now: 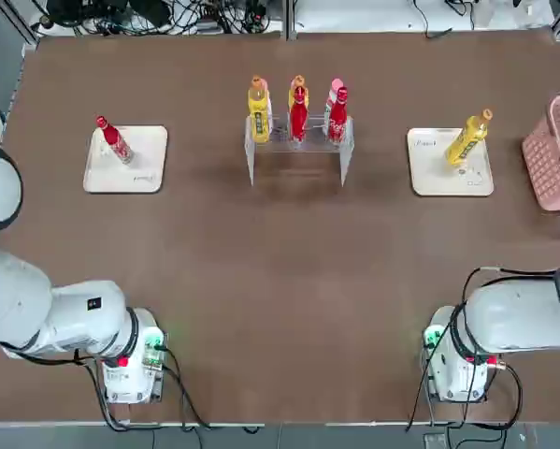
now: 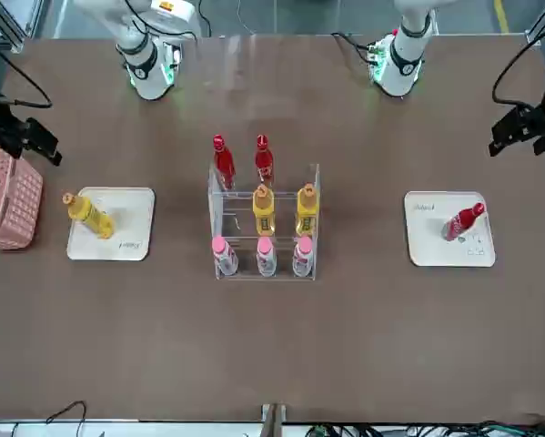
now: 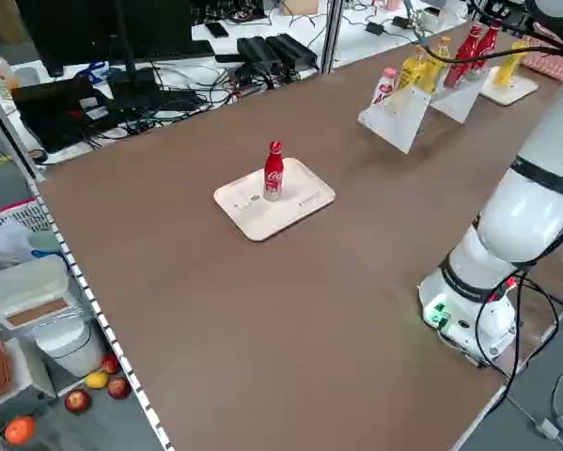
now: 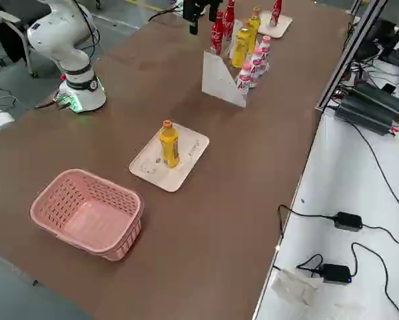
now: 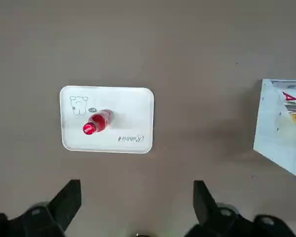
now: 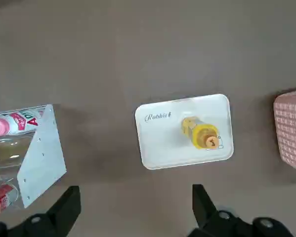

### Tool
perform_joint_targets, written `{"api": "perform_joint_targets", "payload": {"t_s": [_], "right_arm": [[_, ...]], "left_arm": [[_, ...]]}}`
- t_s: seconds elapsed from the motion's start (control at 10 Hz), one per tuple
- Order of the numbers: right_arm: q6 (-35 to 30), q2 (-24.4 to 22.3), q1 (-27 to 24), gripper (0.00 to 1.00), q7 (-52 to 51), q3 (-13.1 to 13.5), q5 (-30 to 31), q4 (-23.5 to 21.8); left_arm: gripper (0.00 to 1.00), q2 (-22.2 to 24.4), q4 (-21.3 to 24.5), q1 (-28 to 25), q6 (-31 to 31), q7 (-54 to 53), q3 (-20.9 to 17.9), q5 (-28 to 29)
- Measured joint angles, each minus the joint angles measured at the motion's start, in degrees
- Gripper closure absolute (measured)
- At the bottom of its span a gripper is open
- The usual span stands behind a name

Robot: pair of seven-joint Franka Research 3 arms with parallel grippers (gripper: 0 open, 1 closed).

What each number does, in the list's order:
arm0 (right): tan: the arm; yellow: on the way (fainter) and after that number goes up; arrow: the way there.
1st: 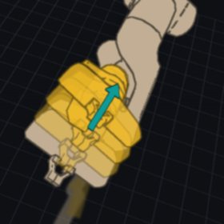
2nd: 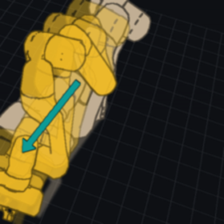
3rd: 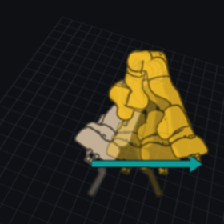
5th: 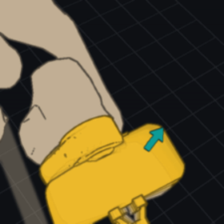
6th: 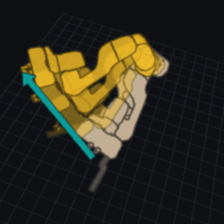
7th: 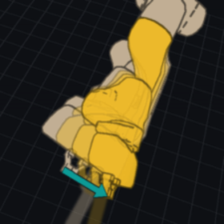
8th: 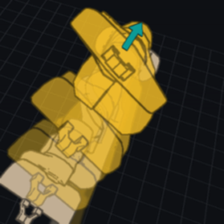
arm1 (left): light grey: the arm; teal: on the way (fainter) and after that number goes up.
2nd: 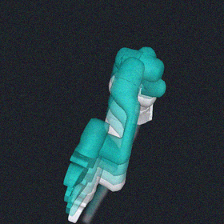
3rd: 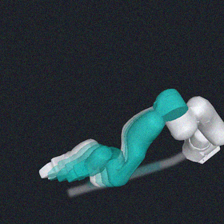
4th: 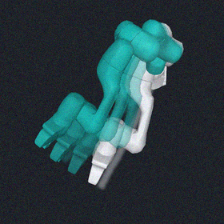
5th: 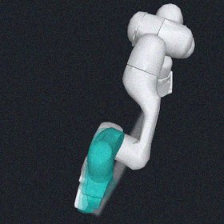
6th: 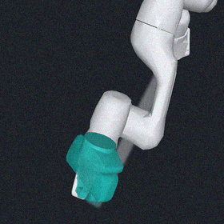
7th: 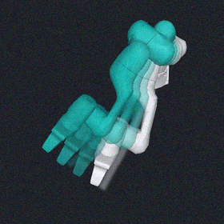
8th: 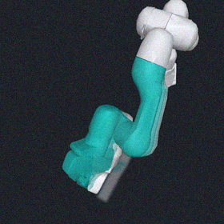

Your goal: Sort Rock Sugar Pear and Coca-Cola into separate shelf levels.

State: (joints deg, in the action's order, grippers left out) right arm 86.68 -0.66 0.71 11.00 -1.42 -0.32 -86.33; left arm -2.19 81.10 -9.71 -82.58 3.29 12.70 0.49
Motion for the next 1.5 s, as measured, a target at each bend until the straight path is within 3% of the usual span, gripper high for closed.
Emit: {"api": "perform_joint_targets", "payload": {"t_s": [0.6, 0.9, 1.2, 1.5], "right_arm": [[0.73, -0.01, -0.09, 0.0, 0.02, 0.07, 0.02, -0.71], [6.61, -0.06, -0.68, 0.0, -2.1, 0.19, 0.15, -6.07], [13.88, -0.27, -4.96, 0.0, -14.88, 0.33, 0.38, -13.59], [22.32, -0.37, -8.02, 0.0, -24.89, 0.4, 0.38, -20.7]], "left_arm": [[0.0, -0.68, 0.45, -1.15, 0.01, 0.0, -0.48, 0.0], [0.0, -3.64, 2.07, -4.71, -4.29, -0.34, -0.76, 0.01], [0.0, -4.05, 10.15, -8.31, -13.7, -0.34, -0.85, 0.02], [0.0, -4.28, 21.97, -11.56, -29.18, -0.38, -0.9, 0.03]]}}
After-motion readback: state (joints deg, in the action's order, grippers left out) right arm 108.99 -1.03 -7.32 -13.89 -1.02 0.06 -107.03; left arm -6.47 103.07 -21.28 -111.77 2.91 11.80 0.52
